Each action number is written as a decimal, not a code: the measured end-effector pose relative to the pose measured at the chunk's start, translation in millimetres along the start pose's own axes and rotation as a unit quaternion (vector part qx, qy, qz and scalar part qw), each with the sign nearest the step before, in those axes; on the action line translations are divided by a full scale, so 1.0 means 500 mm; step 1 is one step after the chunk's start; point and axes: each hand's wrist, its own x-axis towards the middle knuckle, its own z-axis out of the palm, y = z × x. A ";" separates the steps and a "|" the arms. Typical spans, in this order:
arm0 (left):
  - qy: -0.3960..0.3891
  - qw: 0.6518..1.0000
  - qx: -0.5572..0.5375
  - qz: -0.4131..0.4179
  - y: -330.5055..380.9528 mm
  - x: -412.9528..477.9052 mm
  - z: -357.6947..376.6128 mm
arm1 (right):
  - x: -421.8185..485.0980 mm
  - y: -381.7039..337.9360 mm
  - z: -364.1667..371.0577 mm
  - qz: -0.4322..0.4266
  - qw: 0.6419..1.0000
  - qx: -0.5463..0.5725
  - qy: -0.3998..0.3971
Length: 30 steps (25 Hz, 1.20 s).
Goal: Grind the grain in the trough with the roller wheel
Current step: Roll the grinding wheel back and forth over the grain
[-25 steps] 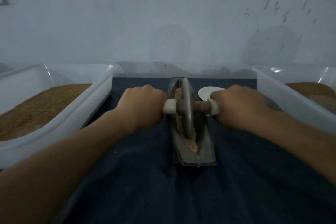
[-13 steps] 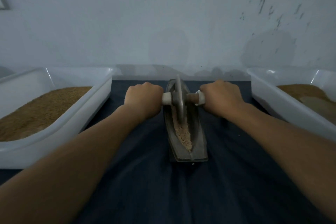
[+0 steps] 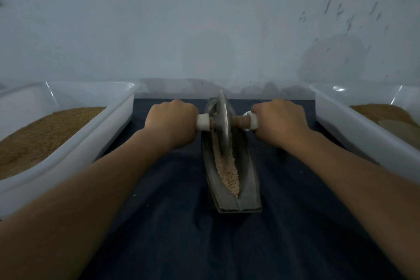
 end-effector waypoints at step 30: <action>0.014 1.000 0.008 0.020 -0.023 -0.045 0.001 | -0.026 -0.004 0.005 -0.062 0.998 -0.007 0.025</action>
